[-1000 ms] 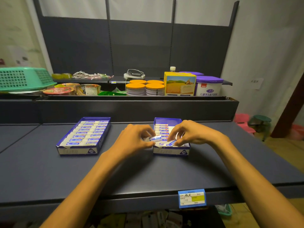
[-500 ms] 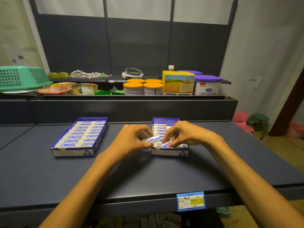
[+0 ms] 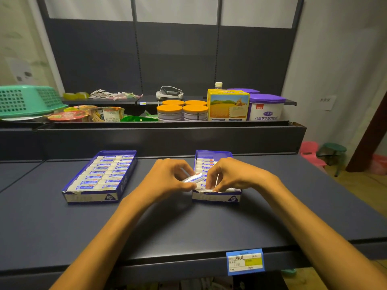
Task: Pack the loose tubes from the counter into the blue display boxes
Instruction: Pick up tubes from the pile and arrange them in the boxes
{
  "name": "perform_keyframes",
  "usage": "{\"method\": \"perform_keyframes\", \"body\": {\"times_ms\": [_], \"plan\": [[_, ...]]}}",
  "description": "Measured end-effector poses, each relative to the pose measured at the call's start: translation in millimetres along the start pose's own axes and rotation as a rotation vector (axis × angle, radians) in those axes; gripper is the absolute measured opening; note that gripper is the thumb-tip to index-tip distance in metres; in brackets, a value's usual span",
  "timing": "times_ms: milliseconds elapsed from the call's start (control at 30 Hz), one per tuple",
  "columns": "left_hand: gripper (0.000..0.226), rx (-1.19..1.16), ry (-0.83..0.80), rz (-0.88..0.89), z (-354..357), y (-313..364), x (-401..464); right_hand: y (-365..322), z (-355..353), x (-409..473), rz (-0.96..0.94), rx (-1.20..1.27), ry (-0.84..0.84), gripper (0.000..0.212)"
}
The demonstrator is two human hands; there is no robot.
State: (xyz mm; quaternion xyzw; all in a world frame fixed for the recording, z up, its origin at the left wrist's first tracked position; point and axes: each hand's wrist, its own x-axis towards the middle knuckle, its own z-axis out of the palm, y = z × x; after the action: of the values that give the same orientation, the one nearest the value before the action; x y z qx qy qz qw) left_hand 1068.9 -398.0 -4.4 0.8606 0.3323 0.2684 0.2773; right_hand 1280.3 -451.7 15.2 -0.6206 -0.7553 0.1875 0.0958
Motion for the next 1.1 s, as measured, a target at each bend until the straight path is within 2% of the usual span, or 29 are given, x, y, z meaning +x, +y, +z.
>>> {"method": "perform_keyframes", "body": {"times_ms": [200,600,833,1100], "plan": [[0.022,-0.02,0.001,-0.008,-0.6,-0.9,-2.2,3.7,-1.5,-4.4,0.008,0.059,0.002,0.017],[0.021,-0.016,-0.007,-0.004,-0.6,0.3,-1.3,-4.0,1.3,3.4,-0.028,-0.035,-0.028,0.02],[0.022,-0.027,0.003,-0.027,-3.5,-3.6,-3.3,-7.8,12.3,10.9,-0.045,-0.024,0.071,0.021],[0.019,-0.059,0.018,-0.043,-8.5,-7.0,-7.3,-10.5,14.9,16.3,-0.031,-0.019,0.046,0.017]]}}
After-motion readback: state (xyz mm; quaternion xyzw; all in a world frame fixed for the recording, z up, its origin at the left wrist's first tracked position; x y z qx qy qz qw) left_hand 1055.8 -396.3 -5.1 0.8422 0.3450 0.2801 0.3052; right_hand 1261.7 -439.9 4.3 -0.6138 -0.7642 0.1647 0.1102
